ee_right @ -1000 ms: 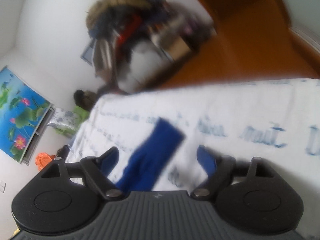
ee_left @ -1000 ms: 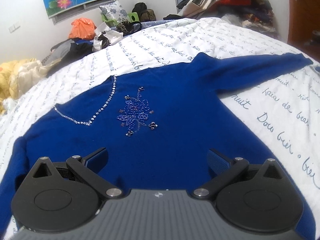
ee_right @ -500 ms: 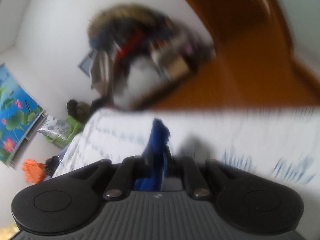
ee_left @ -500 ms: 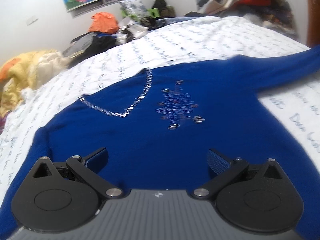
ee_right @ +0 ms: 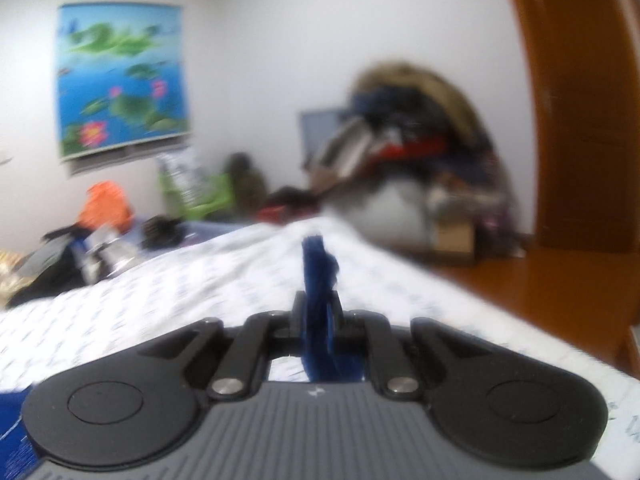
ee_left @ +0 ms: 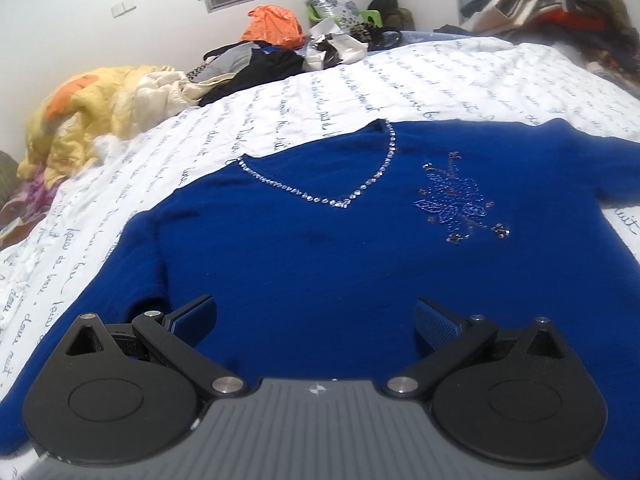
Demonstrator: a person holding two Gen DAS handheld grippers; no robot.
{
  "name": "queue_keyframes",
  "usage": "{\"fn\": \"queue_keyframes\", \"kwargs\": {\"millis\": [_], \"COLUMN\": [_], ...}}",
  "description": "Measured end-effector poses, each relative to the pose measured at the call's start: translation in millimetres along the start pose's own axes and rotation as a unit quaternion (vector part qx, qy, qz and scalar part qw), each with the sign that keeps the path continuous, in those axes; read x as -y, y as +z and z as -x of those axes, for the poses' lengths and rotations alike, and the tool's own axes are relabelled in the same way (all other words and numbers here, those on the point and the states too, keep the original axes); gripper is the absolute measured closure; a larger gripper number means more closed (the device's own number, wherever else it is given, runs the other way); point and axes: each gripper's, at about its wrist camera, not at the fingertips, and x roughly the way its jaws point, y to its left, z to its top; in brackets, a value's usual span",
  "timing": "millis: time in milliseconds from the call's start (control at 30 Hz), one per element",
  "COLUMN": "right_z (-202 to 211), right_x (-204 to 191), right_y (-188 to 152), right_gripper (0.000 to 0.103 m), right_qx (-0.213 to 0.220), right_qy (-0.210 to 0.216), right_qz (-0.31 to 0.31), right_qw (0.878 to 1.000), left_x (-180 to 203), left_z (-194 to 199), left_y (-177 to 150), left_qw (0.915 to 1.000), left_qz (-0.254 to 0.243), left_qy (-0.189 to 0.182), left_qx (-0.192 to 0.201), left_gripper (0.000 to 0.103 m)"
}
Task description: Fold small clothes
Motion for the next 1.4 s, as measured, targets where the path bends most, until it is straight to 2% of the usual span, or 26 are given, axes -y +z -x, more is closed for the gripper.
{"fn": "queue_keyframes", "kwargs": {"millis": [233, 367, 800, 1033, 1200, 1400], "right_z": [14.7, 22.8, 31.3, 31.0, 34.6, 41.2], "right_x": [-70.6, -111.7, -243.6, -307.4, -337.3, -369.9], "right_y": [-7.9, -13.4, -39.7, -60.0, -71.0, -89.6], "right_gripper": [0.094, 0.094, 0.094, 0.094, 0.094, 0.094], "right_qx": [-0.015, -0.022, -0.051, -0.072, -0.084, -0.086], "right_qy": [0.068, 0.105, 0.217, 0.262, 0.283, 0.294], "right_qz": [0.053, 0.075, 0.150, 0.176, 0.187, 0.216], "right_qw": [0.996, 0.991, 0.963, 0.946, 0.937, 0.927], "left_x": [6.5, 5.2, -51.9, -105.0, -132.8, -156.3], "left_z": [5.7, 7.1, 3.1, 10.0, 15.1, 21.6], "left_y": [-1.3, -1.2, -15.2, -30.1, -36.7, -47.0], "left_qw": [0.9997, 0.9997, 0.9973, 0.9833, 0.9741, 0.9654], "left_qz": [-0.015, -0.007, 0.059, 0.149, 0.179, 0.205], "left_qy": [-0.008, -0.013, 0.044, 0.105, 0.138, 0.161], "left_qx": [0.015, 0.019, 0.000, -0.001, -0.004, -0.010], "left_gripper": [0.000, 0.000, 0.000, 0.000, 0.000, 0.000]}}
